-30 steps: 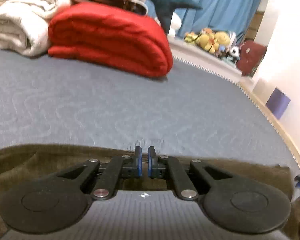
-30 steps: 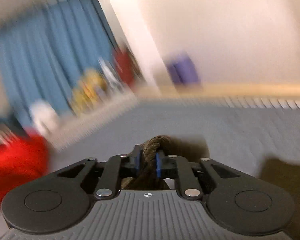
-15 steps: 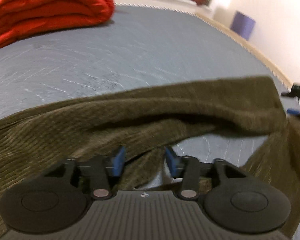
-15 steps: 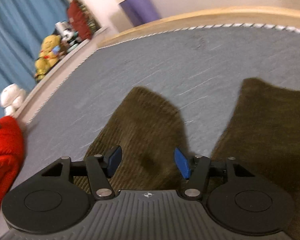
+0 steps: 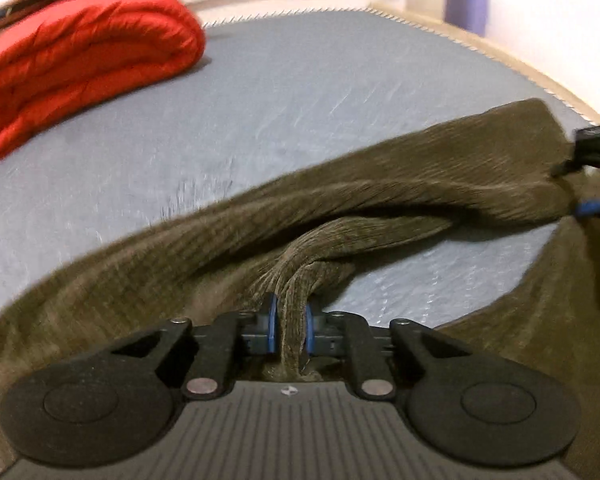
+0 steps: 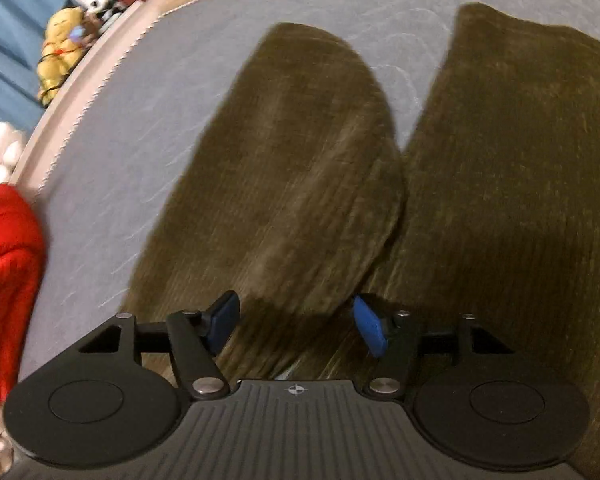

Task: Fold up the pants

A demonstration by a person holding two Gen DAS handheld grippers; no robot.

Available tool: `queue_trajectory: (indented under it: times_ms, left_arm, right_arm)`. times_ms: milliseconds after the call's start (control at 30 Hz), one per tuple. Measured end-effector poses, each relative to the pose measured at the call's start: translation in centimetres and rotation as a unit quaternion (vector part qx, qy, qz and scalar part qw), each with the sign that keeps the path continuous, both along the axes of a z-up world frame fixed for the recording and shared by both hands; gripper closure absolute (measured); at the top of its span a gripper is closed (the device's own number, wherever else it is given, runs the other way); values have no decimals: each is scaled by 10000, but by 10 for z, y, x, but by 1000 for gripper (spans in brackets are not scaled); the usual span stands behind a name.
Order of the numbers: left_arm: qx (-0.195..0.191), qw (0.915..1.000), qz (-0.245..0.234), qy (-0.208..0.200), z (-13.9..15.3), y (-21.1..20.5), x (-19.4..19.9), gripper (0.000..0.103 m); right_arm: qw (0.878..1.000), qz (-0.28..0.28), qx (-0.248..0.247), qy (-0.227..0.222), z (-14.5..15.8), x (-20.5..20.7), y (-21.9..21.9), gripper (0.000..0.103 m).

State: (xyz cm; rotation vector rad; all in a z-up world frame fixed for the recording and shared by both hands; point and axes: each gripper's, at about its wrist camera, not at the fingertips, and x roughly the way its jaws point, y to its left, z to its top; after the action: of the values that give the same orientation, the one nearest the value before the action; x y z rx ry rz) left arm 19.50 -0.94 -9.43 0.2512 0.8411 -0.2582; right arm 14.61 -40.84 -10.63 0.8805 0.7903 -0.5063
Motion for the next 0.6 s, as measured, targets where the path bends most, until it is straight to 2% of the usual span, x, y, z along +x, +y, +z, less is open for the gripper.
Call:
queue_trajectory:
  times_ms: [33,67,100,200,233,300,367,400,433,500,533,600]
  left_arm:
    - [57,9999,-134,-72,8,0,-7,90]
    - [100,9994,-310,-152,16,2,-13,90]
    - [85,9988,-442,-185,22,4,-17,90]
    - [-60,9955,-929,-191,36,13,-34,91]
    - [-160,9935,-1127,-80,35,16,-38,91]
    - [-325,9868,-1514,479,22,15,-44,87]
    - [59,9846,-1546,814,-2,7,-47,83]
    - [111,9854,-1511,781,-4,6,-48,81]
    - [-79,9864,-1446,784,0,8,-47,77]
    - [-901,9866,-1173,683,21,25,-42,61]
    - [-1345,9844,-1006,521,33,36,-40,58]
    - [-1793,9816,-600,259,45,54,-34,57]
  right_arm:
    - [9999,7,-130,-65,2,2,-1,41]
    - [9996,36,-209,-196,3,5,-3,77]
    - [9992,112,-141,-343,1,10,-8,91]
    - [9980,-56,-56,-635,0,16,-26,92]
    - [9971,-123,-212,-725,4,14,-28,93]
    - [9948,-263,-640,-750,11,9,-25,93]
    - [9956,-208,-829,-393,5,13,-22,91]
    - [9969,-101,-779,-49,-4,18,-21,89]
    - [9970,-12,-747,214,-10,20,-21,80]
    - [9967,36,-801,124,-5,17,-22,77]
    - [9965,-26,-831,89,1,13,-22,68]
    - [9955,-249,-899,-183,14,2,-24,56]
